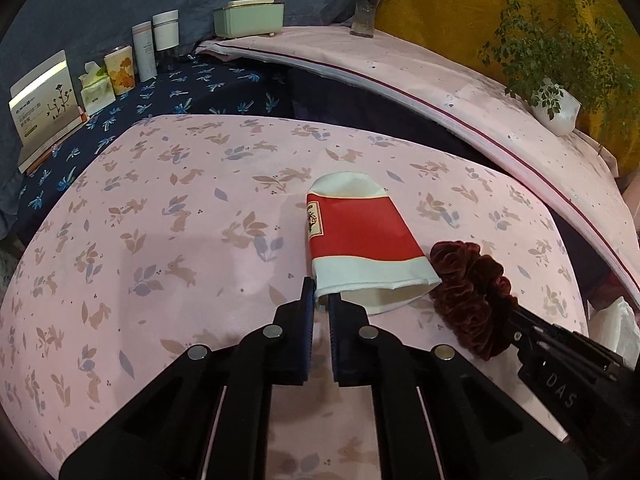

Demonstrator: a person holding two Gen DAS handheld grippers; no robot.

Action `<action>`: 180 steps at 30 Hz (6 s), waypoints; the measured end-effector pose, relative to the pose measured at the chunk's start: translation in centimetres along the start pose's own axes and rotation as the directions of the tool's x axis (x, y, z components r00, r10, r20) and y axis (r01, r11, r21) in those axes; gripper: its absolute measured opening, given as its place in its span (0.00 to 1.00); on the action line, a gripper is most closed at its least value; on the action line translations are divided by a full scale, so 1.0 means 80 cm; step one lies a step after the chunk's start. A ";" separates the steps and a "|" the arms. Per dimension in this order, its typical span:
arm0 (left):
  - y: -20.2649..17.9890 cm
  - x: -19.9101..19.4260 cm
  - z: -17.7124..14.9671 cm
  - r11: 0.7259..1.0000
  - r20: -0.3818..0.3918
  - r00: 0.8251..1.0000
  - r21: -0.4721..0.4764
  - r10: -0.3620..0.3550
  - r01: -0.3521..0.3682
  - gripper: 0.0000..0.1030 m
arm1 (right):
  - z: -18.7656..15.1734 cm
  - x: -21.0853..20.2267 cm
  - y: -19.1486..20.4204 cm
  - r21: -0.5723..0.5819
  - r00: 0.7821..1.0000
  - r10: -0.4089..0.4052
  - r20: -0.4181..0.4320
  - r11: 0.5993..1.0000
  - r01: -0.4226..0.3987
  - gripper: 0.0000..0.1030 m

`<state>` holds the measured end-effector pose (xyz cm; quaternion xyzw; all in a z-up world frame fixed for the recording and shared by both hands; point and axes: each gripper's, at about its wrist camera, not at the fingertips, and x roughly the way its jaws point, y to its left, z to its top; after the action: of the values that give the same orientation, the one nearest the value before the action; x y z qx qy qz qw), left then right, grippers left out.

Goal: Collect trash

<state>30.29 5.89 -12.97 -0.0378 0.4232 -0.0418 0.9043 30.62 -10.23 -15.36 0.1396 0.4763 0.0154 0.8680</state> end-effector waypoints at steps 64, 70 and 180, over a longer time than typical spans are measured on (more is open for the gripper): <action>-0.336 -0.182 -0.116 0.876 -0.060 0.940 0.348 -0.335 0.334 0.30 | -0.145 -0.338 -0.290 0.385 0.925 -0.248 0.287 0.914 0.126 0.14; -0.327 -0.175 -0.115 0.884 -0.062 0.945 0.340 -0.320 0.322 0.30 | -0.137 -0.328 -0.282 0.366 0.932 -0.234 0.278 0.922 0.123 0.15; -0.262 -0.193 -0.192 0.932 -0.041 0.995 0.347 -0.095 0.103 0.86 | -0.232 -0.307 -0.229 0.106 0.888 -0.427 0.172 0.904 0.414 0.93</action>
<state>7.71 -13.80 -8.89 0.1024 0.4171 -0.1622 0.8884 -0.16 -27.55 -9.28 0.0628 0.4097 -0.2023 0.8873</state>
